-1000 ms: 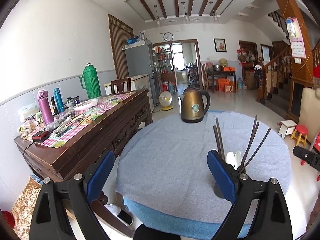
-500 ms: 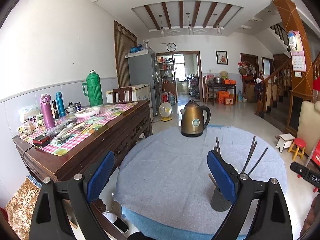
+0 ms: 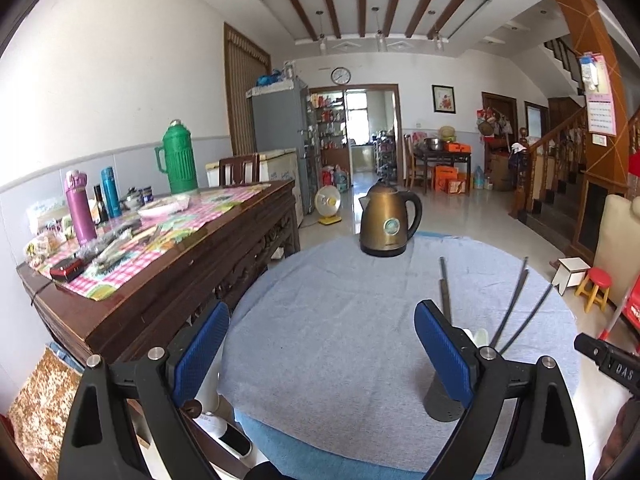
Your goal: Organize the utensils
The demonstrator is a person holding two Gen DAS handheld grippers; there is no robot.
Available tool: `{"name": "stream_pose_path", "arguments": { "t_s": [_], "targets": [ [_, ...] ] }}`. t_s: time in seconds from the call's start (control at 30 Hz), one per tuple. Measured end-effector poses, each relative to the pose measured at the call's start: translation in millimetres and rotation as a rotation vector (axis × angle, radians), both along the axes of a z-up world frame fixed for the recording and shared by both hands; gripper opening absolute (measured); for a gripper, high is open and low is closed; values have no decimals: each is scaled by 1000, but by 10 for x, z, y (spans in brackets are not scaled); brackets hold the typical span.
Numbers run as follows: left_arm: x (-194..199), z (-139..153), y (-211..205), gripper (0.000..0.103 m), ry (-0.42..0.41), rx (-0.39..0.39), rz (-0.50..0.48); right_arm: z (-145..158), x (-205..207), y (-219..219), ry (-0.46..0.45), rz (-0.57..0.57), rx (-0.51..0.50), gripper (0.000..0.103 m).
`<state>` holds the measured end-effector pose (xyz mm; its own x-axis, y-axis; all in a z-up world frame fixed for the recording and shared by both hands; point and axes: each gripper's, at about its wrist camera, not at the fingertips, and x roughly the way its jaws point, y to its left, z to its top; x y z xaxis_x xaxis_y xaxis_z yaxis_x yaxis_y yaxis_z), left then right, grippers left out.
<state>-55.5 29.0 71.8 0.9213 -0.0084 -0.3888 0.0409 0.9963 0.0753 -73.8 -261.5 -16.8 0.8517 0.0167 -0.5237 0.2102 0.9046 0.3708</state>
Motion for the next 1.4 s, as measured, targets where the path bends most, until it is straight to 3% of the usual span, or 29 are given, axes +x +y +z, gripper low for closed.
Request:
{"name": "stream_pose_path", "arguments": {
  "t_s": [0.17, 0.33, 0.5, 0.6, 0.9, 1.17, 1.4],
  "targets": [
    [191, -69, 41, 94, 43, -12, 18, -35, 131, 52, -28, 25, -20, 65],
    [320, -43, -52, 94, 30, -2, -1, 10, 165, 53, -102, 65, -6, 65],
    [483, -81, -277, 94, 18, -34, -69, 32, 167, -38, -161, 92, -18, 68],
    [569, -173, -466, 94, 22, -16, -107, 24, 186, -156, -184, 79, -5, 68],
    [606, -431, -574, 94, 66, -40, -110, -159, 336, -312, -143, 94, 63, 68],
    [440, -498, -556, 94, 70, -2, -164, -148, 403, -261, -168, 114, 104, 68],
    [431, -558, -466, 94, 99, -41, -182, -19, 367, -93, -180, 127, 60, 68]
  ]
}}
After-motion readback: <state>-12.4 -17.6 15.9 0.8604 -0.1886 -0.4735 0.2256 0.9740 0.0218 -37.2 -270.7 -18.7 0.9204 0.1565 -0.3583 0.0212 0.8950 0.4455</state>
